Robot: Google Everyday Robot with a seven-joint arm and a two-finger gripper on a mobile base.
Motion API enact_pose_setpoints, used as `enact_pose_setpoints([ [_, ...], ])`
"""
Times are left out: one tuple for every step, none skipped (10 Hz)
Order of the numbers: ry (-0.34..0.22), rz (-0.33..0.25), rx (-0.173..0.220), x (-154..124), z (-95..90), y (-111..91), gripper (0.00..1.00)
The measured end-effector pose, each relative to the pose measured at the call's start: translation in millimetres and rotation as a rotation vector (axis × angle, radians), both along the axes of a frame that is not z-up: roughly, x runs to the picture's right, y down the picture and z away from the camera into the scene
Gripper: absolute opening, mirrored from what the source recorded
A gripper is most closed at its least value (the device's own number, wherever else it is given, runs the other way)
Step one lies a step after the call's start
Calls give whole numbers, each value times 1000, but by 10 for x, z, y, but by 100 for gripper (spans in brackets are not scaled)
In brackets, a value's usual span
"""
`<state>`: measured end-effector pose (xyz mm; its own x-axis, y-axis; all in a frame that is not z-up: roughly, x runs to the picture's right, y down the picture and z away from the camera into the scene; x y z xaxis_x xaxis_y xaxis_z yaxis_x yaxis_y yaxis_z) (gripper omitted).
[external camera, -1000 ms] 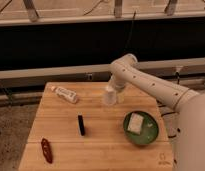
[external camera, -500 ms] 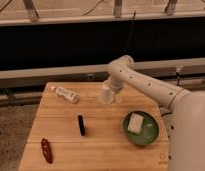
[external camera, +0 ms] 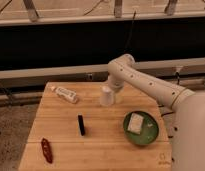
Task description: Place the ceramic cup over the eraser
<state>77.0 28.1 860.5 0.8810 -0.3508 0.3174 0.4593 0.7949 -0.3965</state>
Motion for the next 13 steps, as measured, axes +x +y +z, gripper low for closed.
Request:
enact_pose_setpoints([
  [-2,4,7,1,-38,-37,80],
  [-4,7,8,1,-53,-52,80],
  [-6,6,6,-2,-64,-65,80],
  [-10,5,4,-14,-59,-86,80],
  [-14,4,-1,-28,-44,-102,80],
  [-18,2,-5,-47,-30,-117,80],
  [-20,-3,-13,-66,-20,-123,80],
  [-21,-14,-30,-99,16,-124,80],
  [-21,-22,-42,-122,51,-123,80],
  [-17,-34,-67,-140,105,-81,80],
  [-15,-50,-95,-181,188,-44,80],
  [-13,-64,-124,-191,250,0,80],
  [-11,-75,-147,-195,302,36,80],
])
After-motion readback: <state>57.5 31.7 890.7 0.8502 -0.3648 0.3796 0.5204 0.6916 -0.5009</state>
